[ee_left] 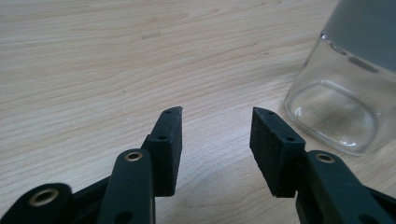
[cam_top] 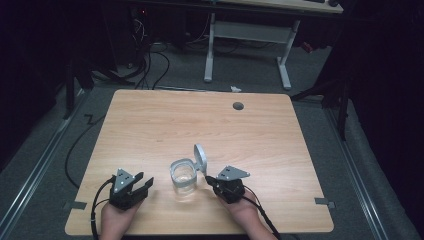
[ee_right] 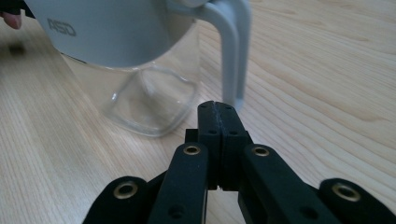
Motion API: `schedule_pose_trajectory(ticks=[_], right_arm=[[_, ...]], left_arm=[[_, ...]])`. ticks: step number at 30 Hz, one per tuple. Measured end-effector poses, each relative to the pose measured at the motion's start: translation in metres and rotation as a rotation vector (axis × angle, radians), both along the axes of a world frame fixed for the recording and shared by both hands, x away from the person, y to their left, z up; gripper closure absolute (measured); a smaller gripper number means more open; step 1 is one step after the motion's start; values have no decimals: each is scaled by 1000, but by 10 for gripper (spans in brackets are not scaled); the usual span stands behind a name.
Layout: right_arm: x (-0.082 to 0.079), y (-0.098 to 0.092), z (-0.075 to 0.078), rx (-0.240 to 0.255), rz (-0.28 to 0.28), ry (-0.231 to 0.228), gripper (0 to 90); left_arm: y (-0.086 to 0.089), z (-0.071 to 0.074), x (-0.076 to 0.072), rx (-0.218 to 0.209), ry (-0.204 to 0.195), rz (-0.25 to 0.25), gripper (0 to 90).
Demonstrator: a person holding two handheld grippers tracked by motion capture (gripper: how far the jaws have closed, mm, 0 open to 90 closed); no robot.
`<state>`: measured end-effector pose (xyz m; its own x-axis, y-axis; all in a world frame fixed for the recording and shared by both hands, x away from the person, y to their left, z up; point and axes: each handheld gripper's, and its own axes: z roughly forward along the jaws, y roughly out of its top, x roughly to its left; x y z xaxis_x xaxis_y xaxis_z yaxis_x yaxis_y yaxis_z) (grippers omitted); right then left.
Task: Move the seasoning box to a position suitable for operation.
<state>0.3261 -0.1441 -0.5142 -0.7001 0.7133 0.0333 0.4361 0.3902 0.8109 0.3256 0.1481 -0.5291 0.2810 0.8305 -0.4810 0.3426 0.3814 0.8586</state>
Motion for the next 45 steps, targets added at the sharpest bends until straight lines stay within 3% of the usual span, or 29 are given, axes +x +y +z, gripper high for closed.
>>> schedule_pose_trajectory(ticks=[11,17,21,25,30,34,36,40,45], right_arm=[[15,8,0,7,9,8,900],[35,5,0,13,-21,9,900],[51,-6,2,29,-77,13,900],[42,-18,5,28,-84,0,900],[9,-44,7,-2,-108,-33,900],[-7,-59,9,-4,-131,-52,900],[-21,-73,9,1,-161,-72,900],[-35,-92,8,21,-204,-82,900],[-42,-106,6,30,-238,-72,899]], left_arm=[[3,1,-3,-7,-5,27,543],[3,3,-4,-22,-6,26,545],[-7,1,-5,-5,-2,0,542],[-16,-1,-6,20,-8,-22,588],[-33,-2,-6,33,-16,-57,779],[-41,-2,-5,49,-35,-54,863],[-46,-3,1,51,-26,-54,900],[-53,-3,12,63,-17,-61,900],[-61,-4,17,34,-15,-78,900]])
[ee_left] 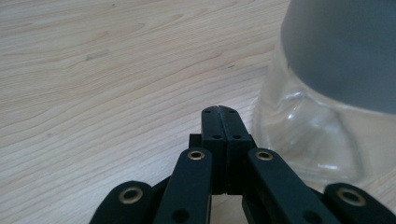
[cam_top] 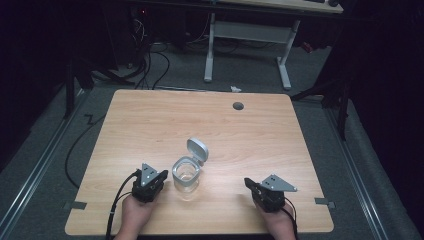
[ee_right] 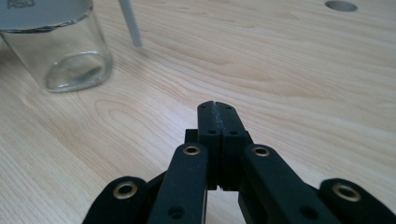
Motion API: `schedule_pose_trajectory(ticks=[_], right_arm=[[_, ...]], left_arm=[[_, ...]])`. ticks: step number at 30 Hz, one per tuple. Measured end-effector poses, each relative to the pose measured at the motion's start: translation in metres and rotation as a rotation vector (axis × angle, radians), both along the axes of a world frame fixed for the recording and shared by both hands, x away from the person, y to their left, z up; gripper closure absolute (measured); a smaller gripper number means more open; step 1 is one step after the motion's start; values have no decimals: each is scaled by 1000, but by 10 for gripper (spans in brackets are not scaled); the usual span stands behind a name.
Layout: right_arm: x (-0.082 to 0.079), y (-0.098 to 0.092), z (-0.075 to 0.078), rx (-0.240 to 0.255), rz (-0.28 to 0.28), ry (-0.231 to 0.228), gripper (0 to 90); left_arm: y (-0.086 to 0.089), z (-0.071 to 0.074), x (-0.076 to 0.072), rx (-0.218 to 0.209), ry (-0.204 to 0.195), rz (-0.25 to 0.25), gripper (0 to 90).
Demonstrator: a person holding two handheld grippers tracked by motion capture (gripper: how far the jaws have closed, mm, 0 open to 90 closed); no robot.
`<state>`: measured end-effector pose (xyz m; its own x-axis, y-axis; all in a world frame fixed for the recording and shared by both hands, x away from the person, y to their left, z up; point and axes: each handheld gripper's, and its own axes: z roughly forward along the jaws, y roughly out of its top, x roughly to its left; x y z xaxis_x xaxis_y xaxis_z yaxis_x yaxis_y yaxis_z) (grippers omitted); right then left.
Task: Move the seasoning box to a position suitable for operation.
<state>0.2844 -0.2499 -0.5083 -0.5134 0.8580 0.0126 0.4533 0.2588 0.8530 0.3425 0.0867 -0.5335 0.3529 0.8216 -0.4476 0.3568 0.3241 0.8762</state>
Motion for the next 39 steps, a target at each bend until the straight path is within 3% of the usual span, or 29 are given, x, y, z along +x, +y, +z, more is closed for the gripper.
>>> schedule_pose_trajectory(ticks=[3,8,23,39], right_arm=[[-3,-3,-3,-11,-8,10,899],[-6,-1,-3,-13,-15,10,899],[-4,2,-7,-19,-2,22,899],[-2,5,-9,-16,3,30,898]], left_arm=[[-10,2,4,-2,-8,-32,900],[-12,2,3,-6,-10,-38,900],[-22,5,-27,1,-21,-103,900],[-33,5,-35,-5,-21,-146,900]])
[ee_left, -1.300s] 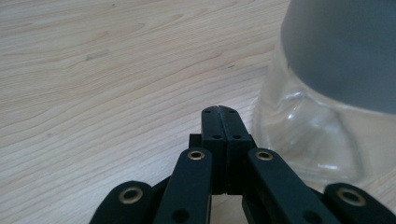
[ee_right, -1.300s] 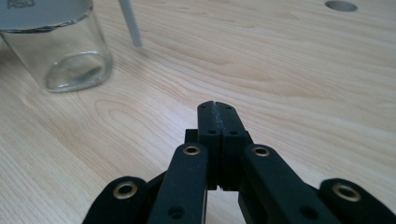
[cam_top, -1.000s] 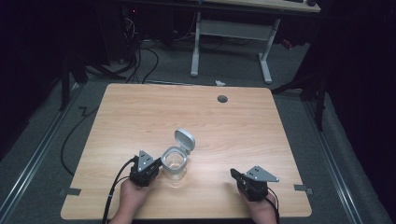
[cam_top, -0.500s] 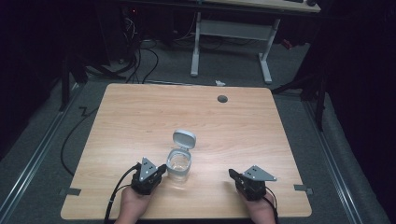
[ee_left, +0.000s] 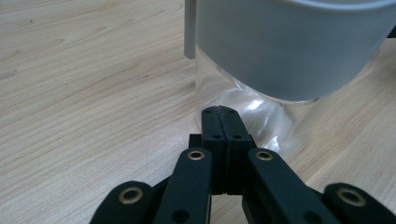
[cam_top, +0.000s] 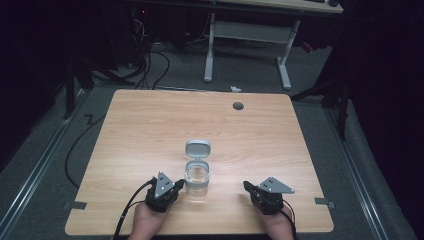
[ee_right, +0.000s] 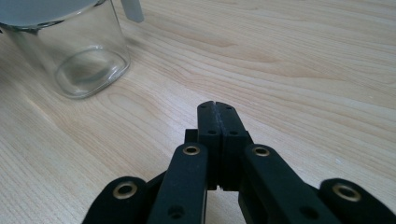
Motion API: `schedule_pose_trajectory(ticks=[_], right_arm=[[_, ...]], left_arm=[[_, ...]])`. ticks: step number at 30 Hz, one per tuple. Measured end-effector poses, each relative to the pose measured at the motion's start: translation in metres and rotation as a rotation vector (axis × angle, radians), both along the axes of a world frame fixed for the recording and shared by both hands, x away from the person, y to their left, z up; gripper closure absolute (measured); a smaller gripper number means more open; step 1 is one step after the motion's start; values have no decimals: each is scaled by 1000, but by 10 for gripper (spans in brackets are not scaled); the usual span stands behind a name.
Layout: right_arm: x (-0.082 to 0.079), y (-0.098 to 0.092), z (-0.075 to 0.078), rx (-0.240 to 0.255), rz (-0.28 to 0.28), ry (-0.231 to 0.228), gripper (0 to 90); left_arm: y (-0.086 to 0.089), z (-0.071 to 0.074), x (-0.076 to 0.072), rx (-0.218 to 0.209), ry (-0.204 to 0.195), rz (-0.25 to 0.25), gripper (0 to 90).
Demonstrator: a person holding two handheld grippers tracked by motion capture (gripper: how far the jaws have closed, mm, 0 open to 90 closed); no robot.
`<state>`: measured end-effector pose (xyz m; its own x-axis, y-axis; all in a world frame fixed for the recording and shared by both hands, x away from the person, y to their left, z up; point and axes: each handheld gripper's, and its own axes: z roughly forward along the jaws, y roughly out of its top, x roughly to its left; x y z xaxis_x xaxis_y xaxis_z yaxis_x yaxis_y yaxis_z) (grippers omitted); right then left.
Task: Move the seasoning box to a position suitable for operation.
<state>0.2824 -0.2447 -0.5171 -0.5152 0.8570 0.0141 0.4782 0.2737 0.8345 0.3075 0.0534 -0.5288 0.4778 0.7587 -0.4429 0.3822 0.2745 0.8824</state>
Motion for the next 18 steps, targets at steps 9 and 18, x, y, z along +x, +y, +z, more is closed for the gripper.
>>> schedule_pose_trajectory(ticks=[9,18], right_arm=[[0,2,-1,-4,7,-1,897],[2,4,-2,-2,14,5,897]], left_arm=[[-1,0,-2,-3,3,-11,900],[2,-2,-2,-2,8,-10,896]])
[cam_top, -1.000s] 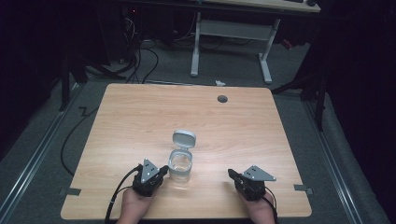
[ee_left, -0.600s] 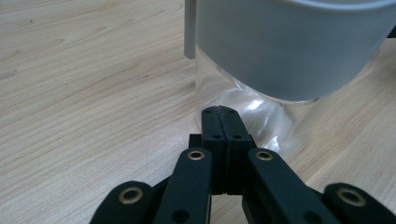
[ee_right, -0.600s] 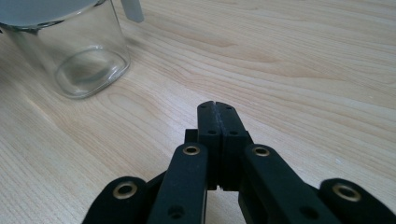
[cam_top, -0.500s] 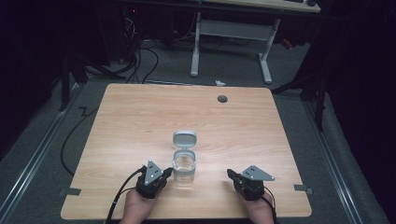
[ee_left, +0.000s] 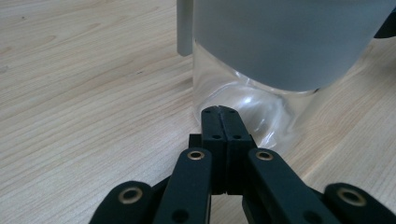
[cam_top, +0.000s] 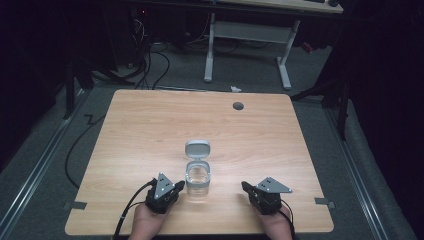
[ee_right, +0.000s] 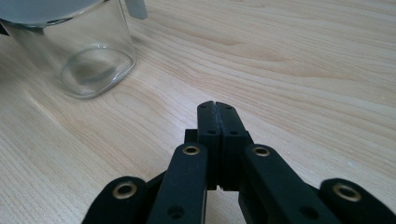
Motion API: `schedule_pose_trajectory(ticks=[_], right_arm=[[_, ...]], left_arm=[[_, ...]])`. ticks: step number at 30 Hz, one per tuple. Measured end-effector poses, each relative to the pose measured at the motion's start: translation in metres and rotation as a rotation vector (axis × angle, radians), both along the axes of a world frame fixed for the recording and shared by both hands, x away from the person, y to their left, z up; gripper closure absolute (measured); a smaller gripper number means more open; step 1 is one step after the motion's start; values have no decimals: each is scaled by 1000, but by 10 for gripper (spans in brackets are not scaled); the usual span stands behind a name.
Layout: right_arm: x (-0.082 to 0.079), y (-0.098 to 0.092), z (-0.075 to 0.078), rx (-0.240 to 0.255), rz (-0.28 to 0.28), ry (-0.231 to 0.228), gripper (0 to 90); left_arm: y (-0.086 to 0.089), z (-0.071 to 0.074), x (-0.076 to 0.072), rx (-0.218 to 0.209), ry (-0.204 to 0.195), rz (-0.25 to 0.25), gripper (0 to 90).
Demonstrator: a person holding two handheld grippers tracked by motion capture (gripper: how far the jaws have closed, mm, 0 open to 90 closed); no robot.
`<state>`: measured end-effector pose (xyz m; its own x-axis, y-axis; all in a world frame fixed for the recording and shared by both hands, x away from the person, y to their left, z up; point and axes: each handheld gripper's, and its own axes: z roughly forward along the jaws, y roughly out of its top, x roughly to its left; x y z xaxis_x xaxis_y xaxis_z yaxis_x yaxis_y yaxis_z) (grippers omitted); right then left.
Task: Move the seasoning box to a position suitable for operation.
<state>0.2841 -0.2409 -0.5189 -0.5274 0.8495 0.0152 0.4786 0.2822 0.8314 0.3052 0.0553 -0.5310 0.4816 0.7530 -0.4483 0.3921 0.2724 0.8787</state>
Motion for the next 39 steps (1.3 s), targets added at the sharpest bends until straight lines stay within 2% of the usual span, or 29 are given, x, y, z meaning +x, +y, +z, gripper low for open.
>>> schedule_pose_trajectory(ticks=[8,17,19,24,30,35,39], right_arm=[[2,2,0,6,4,1,898],[13,15,9,34,31,-18,898],[20,20,13,35,43,-27,899],[47,37,24,68,68,-19,899],[73,49,33,79,50,-21,899],[84,55,42,75,49,-29,898],[92,64,56,74,61,-53,898]], left_arm=[[6,-1,-5,-4,4,-11,875],[6,-3,-23,-7,10,-37,881],[4,-2,-27,-16,13,-42,886],[-3,-2,-36,-14,16,-66,892],[-15,1,-38,-15,10,-99,893],[-22,0,-35,-17,11,-112,894],[-26,-3,-30,-12,18,-116,897]])
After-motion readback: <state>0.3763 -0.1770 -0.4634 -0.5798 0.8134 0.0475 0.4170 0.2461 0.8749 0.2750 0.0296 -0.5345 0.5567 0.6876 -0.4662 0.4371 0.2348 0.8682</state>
